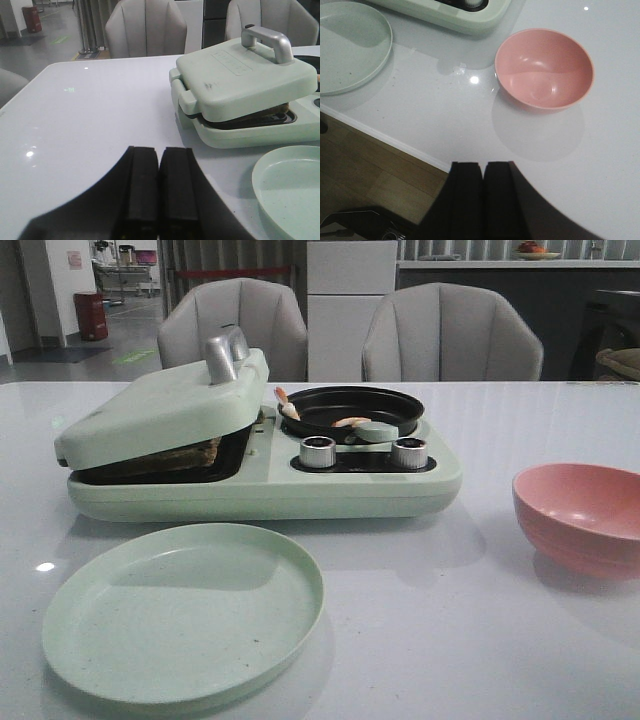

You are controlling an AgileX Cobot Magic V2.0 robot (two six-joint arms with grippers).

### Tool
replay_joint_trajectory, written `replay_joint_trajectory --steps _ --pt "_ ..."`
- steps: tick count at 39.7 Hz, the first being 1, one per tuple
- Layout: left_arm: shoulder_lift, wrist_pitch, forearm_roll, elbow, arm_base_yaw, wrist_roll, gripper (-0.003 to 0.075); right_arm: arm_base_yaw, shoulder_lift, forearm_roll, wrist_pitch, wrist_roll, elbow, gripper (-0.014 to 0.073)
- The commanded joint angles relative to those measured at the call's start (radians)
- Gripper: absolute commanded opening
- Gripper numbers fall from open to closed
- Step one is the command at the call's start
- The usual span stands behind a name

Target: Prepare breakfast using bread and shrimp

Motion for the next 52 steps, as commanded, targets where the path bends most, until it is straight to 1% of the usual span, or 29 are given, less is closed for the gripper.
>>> replay_joint_trajectory --steps 1,5,9,17,33,44,52 --pt "-0.019 -0.161 -0.048 0.003 0.002 0.062 0.0098 -0.004 0.004 -0.002 -0.059 0.002 -0.024 0.0022" --pt "-0.019 -0.214 -0.061 0.035 0.007 0.067 0.0099 -0.004 0.004 -0.002 -0.059 0.002 -0.024 0.0022" --pt "-0.019 -0.208 -0.061 0.035 0.007 0.069 0.0099 -0.004 0.004 -0.002 -0.059 0.002 -0.024 0.0022" --pt "-0.019 -0.245 -0.061 0.035 0.007 0.069 0.0099 -0.004 0.004 -0.002 -0.059 0.002 -0.024 0.0022" --pt "-0.019 -0.241 -0.068 0.035 0.031 0.071 0.0099 -0.004 0.004 -0.002 -0.059 0.002 -0.024 0.0022" --pt "-0.019 -0.245 -0.101 0.035 0.05 0.071 0.0098 -0.004 0.004 -0.002 -0.059 0.002 -0.024 0.0022" --pt "-0.019 -0.237 -0.101 0.035 0.046 0.071 0.0098 -0.004 0.004 -0.002 -0.059 0.002 -0.024 0.0022"
